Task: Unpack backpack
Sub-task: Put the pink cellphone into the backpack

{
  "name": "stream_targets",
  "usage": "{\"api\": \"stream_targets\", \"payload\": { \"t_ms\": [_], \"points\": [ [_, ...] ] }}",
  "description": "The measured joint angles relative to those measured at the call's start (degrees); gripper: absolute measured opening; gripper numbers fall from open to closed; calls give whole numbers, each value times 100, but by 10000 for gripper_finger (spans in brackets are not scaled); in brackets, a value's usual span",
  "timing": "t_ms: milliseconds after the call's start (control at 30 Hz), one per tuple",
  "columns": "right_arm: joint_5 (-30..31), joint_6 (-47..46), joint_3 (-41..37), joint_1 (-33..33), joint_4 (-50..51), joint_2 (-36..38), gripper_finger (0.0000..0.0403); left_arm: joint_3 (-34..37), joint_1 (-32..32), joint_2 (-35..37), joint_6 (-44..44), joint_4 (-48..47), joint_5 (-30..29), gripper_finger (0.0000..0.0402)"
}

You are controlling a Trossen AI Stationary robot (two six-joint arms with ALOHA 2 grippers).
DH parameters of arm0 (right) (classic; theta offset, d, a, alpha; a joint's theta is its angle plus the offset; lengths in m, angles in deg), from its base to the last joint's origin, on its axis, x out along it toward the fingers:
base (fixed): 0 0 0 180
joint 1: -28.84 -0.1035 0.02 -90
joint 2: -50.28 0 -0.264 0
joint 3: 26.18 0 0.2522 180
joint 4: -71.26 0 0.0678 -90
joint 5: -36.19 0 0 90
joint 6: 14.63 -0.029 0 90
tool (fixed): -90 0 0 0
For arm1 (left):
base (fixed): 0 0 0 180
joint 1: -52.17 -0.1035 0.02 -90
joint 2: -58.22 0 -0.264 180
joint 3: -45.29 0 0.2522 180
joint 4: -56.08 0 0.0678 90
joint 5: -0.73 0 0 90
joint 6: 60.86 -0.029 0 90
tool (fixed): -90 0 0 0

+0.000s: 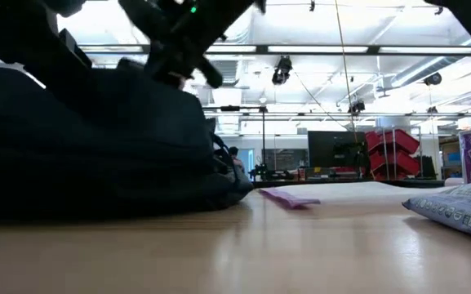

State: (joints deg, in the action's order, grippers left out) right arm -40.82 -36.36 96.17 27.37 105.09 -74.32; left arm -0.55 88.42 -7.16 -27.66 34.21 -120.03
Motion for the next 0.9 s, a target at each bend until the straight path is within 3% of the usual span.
{"api": "stream_targets", "payload": {
  "t_ms": [267, 433, 567, 700, 900],
  "points": [
    [-922, -86, 0, 16, 1243, -372, 14, -2, -27, 240, 33, -96, -455, 0],
    [-887, -97, 10, 18, 2483, -376, 14, -2, -44, 526, 29, -337, -598, 0],
    [-887, 44, 9, 19, 2622, -374, 21, -2, -53, 636, -96, -350, -644, 0],
    [-743, 129, 9, 19, 2500, -383, 62, -2, -57, 684, -107, -350, -737, 0],
    [-696, 198, 22, 1, 2578, -179, 180, -2, -64, 687, -59, -324, -774, 0]
  ]
}}
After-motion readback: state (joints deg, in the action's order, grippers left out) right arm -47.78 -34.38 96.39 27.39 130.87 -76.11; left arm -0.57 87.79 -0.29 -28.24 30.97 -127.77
